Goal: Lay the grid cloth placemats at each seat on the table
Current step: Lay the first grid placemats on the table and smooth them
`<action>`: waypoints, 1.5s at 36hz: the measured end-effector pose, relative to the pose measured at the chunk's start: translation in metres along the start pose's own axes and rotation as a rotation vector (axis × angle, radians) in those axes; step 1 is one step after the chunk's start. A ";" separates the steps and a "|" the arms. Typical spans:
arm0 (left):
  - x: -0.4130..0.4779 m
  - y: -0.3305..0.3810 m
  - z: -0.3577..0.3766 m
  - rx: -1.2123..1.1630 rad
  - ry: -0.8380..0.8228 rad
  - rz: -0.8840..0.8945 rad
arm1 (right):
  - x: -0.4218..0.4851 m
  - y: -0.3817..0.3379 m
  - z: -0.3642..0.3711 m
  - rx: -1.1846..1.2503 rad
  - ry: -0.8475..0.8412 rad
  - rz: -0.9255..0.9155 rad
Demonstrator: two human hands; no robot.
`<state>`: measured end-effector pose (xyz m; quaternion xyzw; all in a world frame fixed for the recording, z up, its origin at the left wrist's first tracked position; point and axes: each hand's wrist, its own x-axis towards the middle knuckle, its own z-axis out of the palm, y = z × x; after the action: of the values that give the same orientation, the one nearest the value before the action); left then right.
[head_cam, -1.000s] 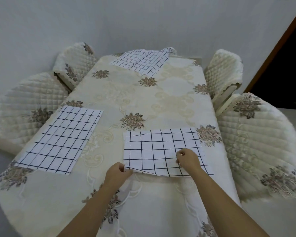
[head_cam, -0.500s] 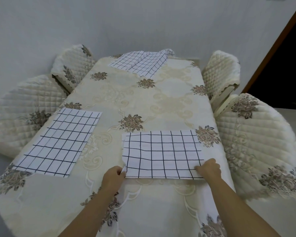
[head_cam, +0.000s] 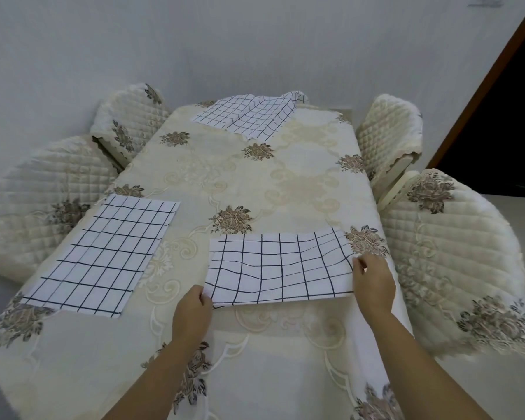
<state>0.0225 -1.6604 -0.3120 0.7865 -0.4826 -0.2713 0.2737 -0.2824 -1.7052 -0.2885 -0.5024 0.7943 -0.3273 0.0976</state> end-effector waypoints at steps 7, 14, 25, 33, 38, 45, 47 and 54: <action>-0.001 0.007 -0.005 0.034 0.116 0.106 | 0.009 -0.015 -0.012 0.060 0.171 -0.053; -0.002 0.018 -0.008 -0.085 0.184 -0.023 | 0.014 -0.039 -0.025 0.219 0.134 0.035; 0.012 0.024 -0.020 -0.608 0.108 -0.282 | 0.026 -0.046 -0.030 0.238 0.041 0.116; 0.004 0.024 -0.022 -0.716 0.010 -0.306 | 0.022 -0.037 -0.022 0.238 -0.021 0.227; 0.002 0.012 -0.019 -0.657 0.004 -0.350 | 0.015 -0.028 -0.019 0.159 -0.090 0.276; -0.002 0.005 -0.020 -0.613 -0.067 -0.303 | 0.007 -0.018 -0.015 0.118 -0.137 0.304; -0.003 0.003 -0.021 -0.589 -0.087 -0.270 | 0.006 -0.017 -0.015 0.096 -0.149 0.318; -0.004 -0.005 -0.024 -0.455 -0.102 -0.164 | 0.004 -0.007 -0.014 0.077 -0.176 0.352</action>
<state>0.0404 -1.6514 -0.2983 0.7265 -0.3567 -0.4337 0.3961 -0.2859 -1.7048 -0.2725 -0.3784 0.8452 -0.2902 0.2415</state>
